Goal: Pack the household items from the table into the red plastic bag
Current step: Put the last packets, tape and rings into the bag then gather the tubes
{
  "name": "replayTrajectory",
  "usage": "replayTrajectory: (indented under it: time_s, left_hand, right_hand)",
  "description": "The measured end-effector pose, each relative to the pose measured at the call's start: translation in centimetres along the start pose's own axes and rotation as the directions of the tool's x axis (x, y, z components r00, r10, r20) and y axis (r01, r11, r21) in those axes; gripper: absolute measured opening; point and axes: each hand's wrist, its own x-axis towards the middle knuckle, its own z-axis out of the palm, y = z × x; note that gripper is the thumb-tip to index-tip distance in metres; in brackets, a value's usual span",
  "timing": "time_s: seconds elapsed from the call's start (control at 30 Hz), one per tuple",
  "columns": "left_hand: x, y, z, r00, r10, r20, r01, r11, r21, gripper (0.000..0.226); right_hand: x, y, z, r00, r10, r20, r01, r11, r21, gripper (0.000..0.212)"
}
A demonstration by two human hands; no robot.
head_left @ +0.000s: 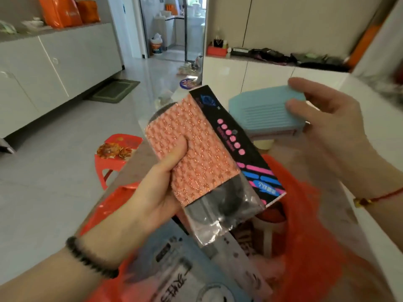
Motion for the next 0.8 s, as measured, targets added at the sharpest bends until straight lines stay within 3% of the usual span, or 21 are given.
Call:
replayTrajectory:
  time_s: [0.07, 0.13, 0.23, 0.3, 0.37, 0.47, 0.6, 0.67, 0.7, 0.77, 0.8]
  left_hand:
    - [-1.3, -2.6, 0.2, 0.999, -0.01, -0.044, 0.017, 0.984, 0.177, 0.048]
    - [-2.2, -5.5, 0.4, 0.989, 0.014, -0.146, 0.041, 0.927, 0.372, 0.041]
    - [-2.7, -9.2, 0.2, 0.967, -0.04, -0.251, 0.167, 0.844, 0.509, 0.032]
    - [-2.5, -11.3, -0.7, 0.943, -0.118, -0.312, 0.281, 0.784, 0.553, 0.041]
    - [-2.2, -12.4, -1.5, 0.931, -0.093, -0.354, 0.302, 0.739, 0.602, 0.046]
    - [-2.1, -12.1, -2.0, 0.942, 0.081, -0.325, 0.239, 0.515, 0.823, 0.037]
    - [-3.1, -9.1, -1.6, 0.983, 0.079, -0.166, 0.127, 0.36, 0.924, 0.015]
    - [-4.5, -6.7, -2.7, 0.987, 0.144, -0.068, 0.037, 0.212, 0.977, 0.028]
    - [-5.3, -5.1, -3.3, 0.962, 0.273, 0.009, -0.031, 0.079, 0.996, 0.035]
    - [-6.7, -1.7, -5.3, 0.819, 0.522, 0.239, -0.053, -0.345, 0.937, 0.053]
    - [-7.0, -0.2, -6.5, 0.781, 0.559, 0.279, 0.06, -0.511, 0.857, 0.067]
  right_hand:
    - [-2.4, -1.1, -1.7, 0.999, -0.05, -0.002, 0.05, 0.999, -0.021, 0.029]
    - [-4.4, -1.7, -3.0, 0.997, -0.078, -0.009, 0.077, 0.996, -0.045, 0.032]
    - [-6.9, -1.9, -4.1, 0.994, -0.107, -0.039, 0.107, 0.994, -0.003, 0.035]
    - [-8.4, -1.5, -4.1, 0.995, -0.091, -0.039, 0.093, 0.994, 0.055, 0.03]
    - [-9.8, -0.9, -3.5, 0.995, -0.095, -0.026, 0.096, 0.994, 0.054, 0.035]
    - [-11.3, 0.4, -2.4, 0.987, -0.157, 0.019, 0.158, 0.986, -0.061, 0.042]
    - [-12.3, 2.3, -0.6, 0.957, -0.266, 0.114, 0.284, 0.94, -0.189, 0.037]
    - [-12.5, 3.2, 0.5, 0.936, -0.321, 0.143, 0.346, 0.91, -0.227, 0.038]
    - [-12.6, 3.5, 1.2, 0.924, -0.348, 0.159, 0.378, 0.896, -0.233, 0.039]
    - [-12.9, 4.3, 2.6, 0.888, -0.409, 0.209, 0.453, 0.858, -0.242, 0.036]
    - [-13.1, 4.7, 3.4, 0.865, -0.442, 0.239, 0.494, 0.834, -0.247, 0.036]
